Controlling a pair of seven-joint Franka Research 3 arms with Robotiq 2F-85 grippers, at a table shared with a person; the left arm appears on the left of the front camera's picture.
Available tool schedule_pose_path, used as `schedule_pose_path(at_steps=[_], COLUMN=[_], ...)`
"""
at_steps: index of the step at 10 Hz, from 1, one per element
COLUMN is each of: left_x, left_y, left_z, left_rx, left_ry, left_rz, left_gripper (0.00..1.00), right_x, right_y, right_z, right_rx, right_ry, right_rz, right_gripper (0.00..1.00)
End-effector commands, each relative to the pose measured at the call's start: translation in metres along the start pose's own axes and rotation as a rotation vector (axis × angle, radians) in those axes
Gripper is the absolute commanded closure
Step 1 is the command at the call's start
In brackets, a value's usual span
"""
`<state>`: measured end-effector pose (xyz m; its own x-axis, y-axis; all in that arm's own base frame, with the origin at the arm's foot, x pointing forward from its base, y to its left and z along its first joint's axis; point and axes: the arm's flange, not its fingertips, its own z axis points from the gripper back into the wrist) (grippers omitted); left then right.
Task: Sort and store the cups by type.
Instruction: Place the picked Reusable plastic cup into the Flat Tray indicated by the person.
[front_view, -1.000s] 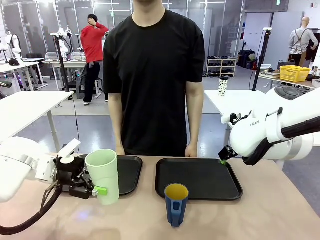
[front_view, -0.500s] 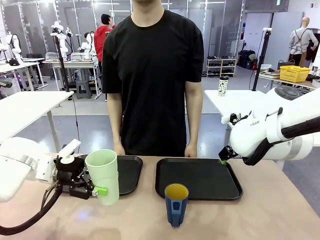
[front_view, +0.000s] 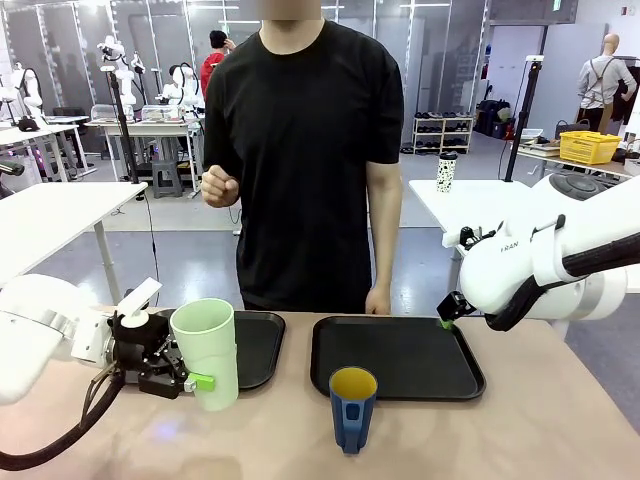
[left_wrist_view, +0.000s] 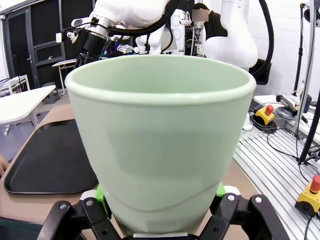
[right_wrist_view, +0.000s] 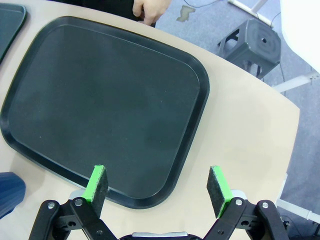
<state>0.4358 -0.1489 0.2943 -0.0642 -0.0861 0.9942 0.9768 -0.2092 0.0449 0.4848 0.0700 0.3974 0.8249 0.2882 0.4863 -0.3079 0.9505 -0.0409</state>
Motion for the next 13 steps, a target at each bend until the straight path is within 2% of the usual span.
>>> schedule_pose_path(at_steps=[1, 6, 7, 10, 13], left_x=[0.001, 0.001, 0.000, -0.005, 0.002], left_y=[0.002, 0.002, 0.000, 0.023, 0.065], left_z=[0.000, 0.000, 0.000, 0.020, 0.057], left_rx=[-0.001, -0.001, 0.000, 0.046, 0.108], left_ry=[-0.003, -0.003, 0.000, 0.007, -0.002], left_rz=[-0.001, -0.001, 0.000, -0.015, -0.012], left_gripper=[0.51, 0.51, 0.16, 0.16, 0.16], right_x=[0.000, 0.000, 0.000, 0.000, 0.000], right_y=[-0.003, -0.003, -0.003, -0.003, -0.003], right_z=[-0.001, -0.001, -0.001, -0.001, -0.001], right_rx=[0.001, 0.001, 0.001, 0.001, 0.001], right_ry=[-0.008, -0.008, -0.008, -0.008, -0.008], right_rz=[-0.005, -0.005, -0.005, -0.005, -0.005], right_gripper=[0.00, 0.00, 0.00, 0.00, 0.00])
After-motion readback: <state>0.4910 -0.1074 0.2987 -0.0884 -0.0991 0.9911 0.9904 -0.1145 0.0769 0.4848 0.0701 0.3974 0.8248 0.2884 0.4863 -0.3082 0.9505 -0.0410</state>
